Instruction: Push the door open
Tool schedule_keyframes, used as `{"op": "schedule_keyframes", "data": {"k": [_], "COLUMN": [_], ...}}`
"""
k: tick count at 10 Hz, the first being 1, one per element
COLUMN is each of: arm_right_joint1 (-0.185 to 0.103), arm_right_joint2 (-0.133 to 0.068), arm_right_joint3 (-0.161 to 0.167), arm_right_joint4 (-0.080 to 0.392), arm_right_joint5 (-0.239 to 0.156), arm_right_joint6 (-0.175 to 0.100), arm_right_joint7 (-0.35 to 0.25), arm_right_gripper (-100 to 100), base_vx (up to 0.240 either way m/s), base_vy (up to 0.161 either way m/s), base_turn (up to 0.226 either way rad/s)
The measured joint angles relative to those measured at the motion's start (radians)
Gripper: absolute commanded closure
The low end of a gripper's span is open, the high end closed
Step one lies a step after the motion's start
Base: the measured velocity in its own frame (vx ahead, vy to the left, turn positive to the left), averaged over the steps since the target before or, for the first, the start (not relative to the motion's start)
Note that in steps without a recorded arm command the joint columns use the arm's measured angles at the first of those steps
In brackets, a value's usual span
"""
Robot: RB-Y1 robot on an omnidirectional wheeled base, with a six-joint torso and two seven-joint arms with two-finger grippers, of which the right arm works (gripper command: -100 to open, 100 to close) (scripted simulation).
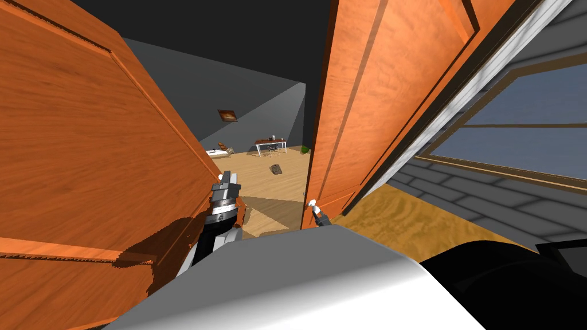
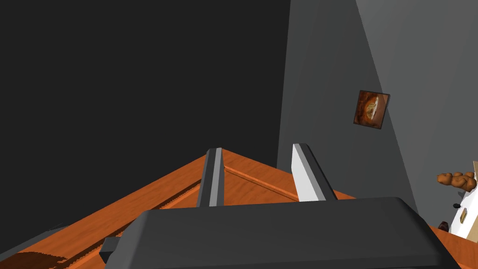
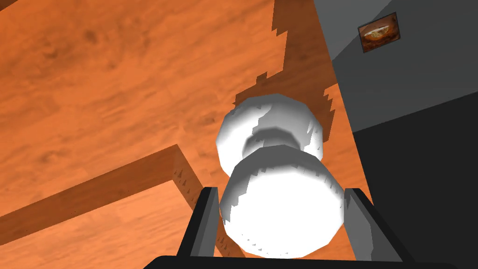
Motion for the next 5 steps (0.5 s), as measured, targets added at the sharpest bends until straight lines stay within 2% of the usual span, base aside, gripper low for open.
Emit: {"op": "schedule_keyframes", "data": {"k": [5], "arm_right_joint1": [-0.008], "arm_right_joint2": [-0.007], "arm_right_joint3": [0.021], "arm_right_joint4": [-0.002], "arm_right_joint5": [-0.032], "arm_right_joint6": [0.016], "arm_right_joint7": [-0.111], "arm_right_gripper": [100], "base_vx": [0.032], "base_vy": [0.015], "base_turn": [-0.032]}}
